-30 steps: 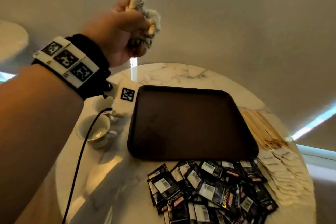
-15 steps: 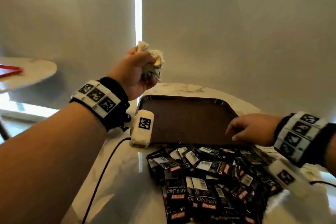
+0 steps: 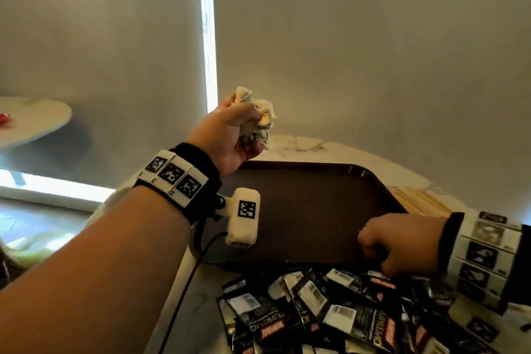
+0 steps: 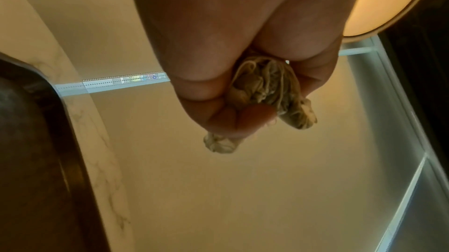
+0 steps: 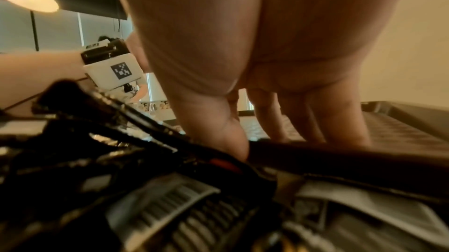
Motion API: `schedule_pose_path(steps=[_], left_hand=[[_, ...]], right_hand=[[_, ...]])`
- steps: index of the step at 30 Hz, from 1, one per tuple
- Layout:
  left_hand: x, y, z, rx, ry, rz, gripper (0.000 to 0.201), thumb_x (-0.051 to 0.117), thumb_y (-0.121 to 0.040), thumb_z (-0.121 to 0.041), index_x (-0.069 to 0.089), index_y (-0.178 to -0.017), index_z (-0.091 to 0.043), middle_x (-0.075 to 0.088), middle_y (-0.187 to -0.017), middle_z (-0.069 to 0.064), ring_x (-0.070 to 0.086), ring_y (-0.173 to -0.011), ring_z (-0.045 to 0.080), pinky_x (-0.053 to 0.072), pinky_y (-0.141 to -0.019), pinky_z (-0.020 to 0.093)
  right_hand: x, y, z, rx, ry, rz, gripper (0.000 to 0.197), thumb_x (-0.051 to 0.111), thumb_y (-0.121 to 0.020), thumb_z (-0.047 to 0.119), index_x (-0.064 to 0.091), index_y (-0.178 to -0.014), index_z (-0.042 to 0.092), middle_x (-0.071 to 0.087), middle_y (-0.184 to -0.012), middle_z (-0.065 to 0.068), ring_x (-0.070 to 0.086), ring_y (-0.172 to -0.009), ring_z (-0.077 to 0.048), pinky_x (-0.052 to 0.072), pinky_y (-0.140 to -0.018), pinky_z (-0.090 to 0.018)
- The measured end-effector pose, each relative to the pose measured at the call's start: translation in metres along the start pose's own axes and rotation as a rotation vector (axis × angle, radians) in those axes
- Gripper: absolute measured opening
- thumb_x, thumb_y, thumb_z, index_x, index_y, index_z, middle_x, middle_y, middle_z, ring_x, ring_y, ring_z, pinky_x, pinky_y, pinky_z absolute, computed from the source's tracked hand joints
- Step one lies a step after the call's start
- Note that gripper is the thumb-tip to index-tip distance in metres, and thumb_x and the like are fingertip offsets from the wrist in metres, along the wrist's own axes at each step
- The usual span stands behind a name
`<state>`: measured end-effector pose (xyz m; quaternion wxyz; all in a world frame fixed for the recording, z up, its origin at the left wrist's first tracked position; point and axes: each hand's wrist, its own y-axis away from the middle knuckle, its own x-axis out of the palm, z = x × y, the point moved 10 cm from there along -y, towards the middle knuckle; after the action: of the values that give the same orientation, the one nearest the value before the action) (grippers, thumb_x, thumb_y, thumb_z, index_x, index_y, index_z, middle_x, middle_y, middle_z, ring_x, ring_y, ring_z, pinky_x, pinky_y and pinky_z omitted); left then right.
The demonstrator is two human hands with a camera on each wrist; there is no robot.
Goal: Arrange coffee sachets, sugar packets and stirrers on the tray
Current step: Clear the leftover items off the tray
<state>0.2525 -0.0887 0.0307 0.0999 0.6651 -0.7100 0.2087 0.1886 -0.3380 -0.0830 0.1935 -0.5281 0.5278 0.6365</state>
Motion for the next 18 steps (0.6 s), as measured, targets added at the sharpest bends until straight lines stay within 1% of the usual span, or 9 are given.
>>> schedule_pose_path(steps=[2,5,8,11,12,13,15,17,18], left_hand=[[-0.004,0.001,0.0,0.006,0.02,-0.015,0.02,0.049,-0.094,-0.004,0.052,-0.104,-0.021,0.06,-0.084,0.006,0.056,-0.061,0.015,0.044,-0.045,0.023],[-0.015,0.003,0.008,-0.007,0.089,-0.057,0.023,0.051,-0.094,-0.006,0.049,-0.113,-0.018,0.063,-0.08,0.005,0.059,-0.059,0.016,0.045,-0.046,0.023],[-0.027,0.007,0.024,-0.009,0.16,-0.078,0.02,0.053,-0.094,-0.005,0.052,-0.109,-0.018,0.062,-0.085,0.007,0.06,-0.066,0.018,0.047,-0.045,0.026],[-0.025,0.014,0.033,0.002,0.167,-0.039,0.018,0.051,-0.096,-0.003,0.055,-0.103,-0.018,0.062,-0.079,0.007,0.06,-0.059,0.018,0.047,-0.042,0.028],[-0.023,0.016,0.033,0.013,0.164,-0.019,0.018,0.049,-0.096,-0.001,0.054,-0.102,-0.018,0.062,-0.075,0.006,0.06,-0.056,0.018,0.046,-0.042,0.027],[-0.02,0.019,0.032,0.022,0.168,-0.002,0.018,0.048,-0.096,-0.001,0.054,-0.101,-0.018,0.062,-0.072,0.005,0.06,-0.055,0.018,0.046,-0.042,0.026],[-0.018,0.024,0.025,0.038,0.188,0.028,0.019,0.047,-0.096,-0.001,0.054,-0.099,-0.018,0.064,-0.068,0.002,0.06,-0.055,0.017,0.045,-0.042,0.026],[-0.02,0.025,0.017,0.048,0.205,0.054,0.017,0.047,-0.097,-0.002,0.054,-0.099,-0.018,0.065,-0.07,0.002,0.062,-0.057,0.016,0.046,-0.042,0.026],[-0.022,0.025,0.015,0.055,0.213,0.063,0.016,0.047,-0.096,-0.003,0.054,-0.1,-0.018,0.065,-0.072,0.003,0.063,-0.059,0.016,0.047,-0.043,0.027]], right_hand=[[0.0,0.004,0.004,-0.006,-0.012,0.01,0.018,0.067,-0.086,0.022,0.061,-0.095,0.036,0.059,-0.11,0.008,0.058,-0.096,-0.01,0.052,-0.08,-0.023],[-0.001,0.01,0.006,-0.02,-0.041,0.022,0.02,0.066,-0.088,0.021,0.063,-0.098,0.039,0.057,-0.118,0.011,0.056,-0.103,-0.007,0.053,-0.089,-0.025],[0.007,0.015,0.007,-0.026,-0.06,0.07,0.023,0.064,-0.09,0.02,0.063,-0.098,0.041,0.052,-0.124,0.016,0.053,-0.109,-0.005,0.05,-0.095,-0.023],[0.002,0.025,0.004,0.023,-0.114,0.104,0.024,0.065,-0.091,0.026,0.065,-0.106,0.045,0.051,-0.123,0.021,0.052,-0.111,-0.003,0.049,-0.097,-0.023],[-0.01,0.029,0.002,0.056,-0.152,0.079,0.024,0.066,-0.091,0.029,0.064,-0.108,0.046,0.052,-0.12,0.022,0.053,-0.107,-0.002,0.05,-0.095,-0.023],[-0.029,0.032,0.001,0.071,-0.198,0.012,0.022,0.068,-0.091,0.034,0.064,-0.108,0.047,0.056,-0.116,0.021,0.056,-0.103,-0.001,0.051,-0.094,-0.023],[-0.081,0.036,0.004,0.026,-0.325,-0.2,0.017,0.072,-0.09,0.037,0.066,-0.104,0.045,0.066,-0.104,0.019,0.063,-0.094,0.001,0.053,-0.09,-0.024],[-0.123,0.035,0.014,-0.07,-0.543,-0.341,0.013,0.071,-0.091,0.03,0.07,-0.102,0.037,0.073,-0.097,0.013,0.067,-0.088,-0.001,0.055,-0.086,-0.027],[-0.139,0.031,0.021,-0.126,-0.666,-0.376,0.013,0.069,-0.091,0.024,0.071,-0.103,0.03,0.074,-0.096,0.007,0.069,-0.088,-0.006,0.056,-0.083,-0.03]])
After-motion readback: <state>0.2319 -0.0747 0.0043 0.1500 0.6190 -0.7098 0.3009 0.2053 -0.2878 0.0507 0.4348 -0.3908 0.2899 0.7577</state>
